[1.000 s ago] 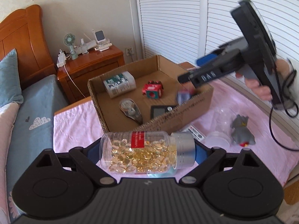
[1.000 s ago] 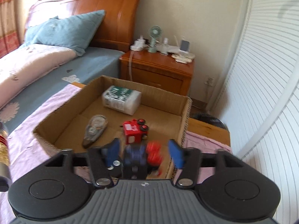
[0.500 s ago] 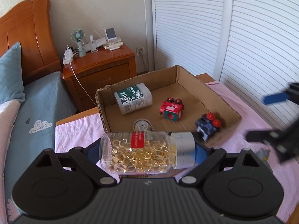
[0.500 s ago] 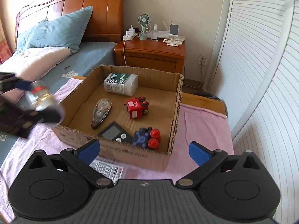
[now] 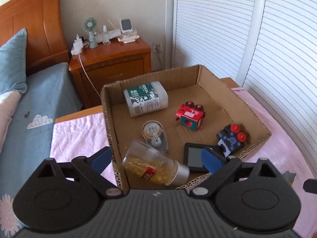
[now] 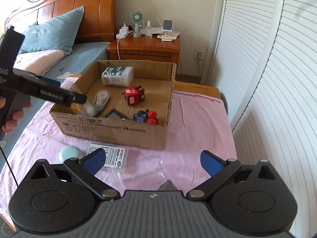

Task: Organize rigid objects
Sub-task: 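Move the left tool to the mint-green round case while the right tool approaches the grey elephant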

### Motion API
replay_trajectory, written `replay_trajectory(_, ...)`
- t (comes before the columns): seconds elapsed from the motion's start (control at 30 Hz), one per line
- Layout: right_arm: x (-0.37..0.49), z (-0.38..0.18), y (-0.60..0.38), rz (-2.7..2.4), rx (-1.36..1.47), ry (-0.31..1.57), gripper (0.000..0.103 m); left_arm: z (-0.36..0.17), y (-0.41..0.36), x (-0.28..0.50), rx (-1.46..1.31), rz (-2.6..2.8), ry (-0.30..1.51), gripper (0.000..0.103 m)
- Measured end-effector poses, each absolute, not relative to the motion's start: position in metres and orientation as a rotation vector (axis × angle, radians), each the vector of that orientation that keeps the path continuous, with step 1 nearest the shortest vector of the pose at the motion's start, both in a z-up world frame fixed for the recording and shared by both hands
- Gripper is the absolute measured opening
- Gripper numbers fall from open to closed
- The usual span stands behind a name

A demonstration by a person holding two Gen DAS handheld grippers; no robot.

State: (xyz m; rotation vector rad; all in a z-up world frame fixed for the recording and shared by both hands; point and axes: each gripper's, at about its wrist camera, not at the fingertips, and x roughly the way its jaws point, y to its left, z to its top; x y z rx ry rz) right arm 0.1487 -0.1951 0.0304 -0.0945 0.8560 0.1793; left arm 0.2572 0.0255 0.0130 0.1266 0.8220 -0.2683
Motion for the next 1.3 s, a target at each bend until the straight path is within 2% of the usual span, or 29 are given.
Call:
replay_trajectory(0.47,0.118,0.026,-0.215,0.182,-0.05,0.814,0.103,0.032,0.028,0.177,0.151,-0.205,0.797,0.1)
replay_trajectory(0.83,0.114,-0.024,-0.24,0.256,0.0,0.833,0.103,-0.012,0.021,0.114,0.028,-0.116,0.815,0.102)
replay_trajectory(1.3,0.134,-0.055,-0.235,0.388,-0.06,0.829,0.103,-0.039,0.008,0.102,0.018,-0.134,0.859,0.102)
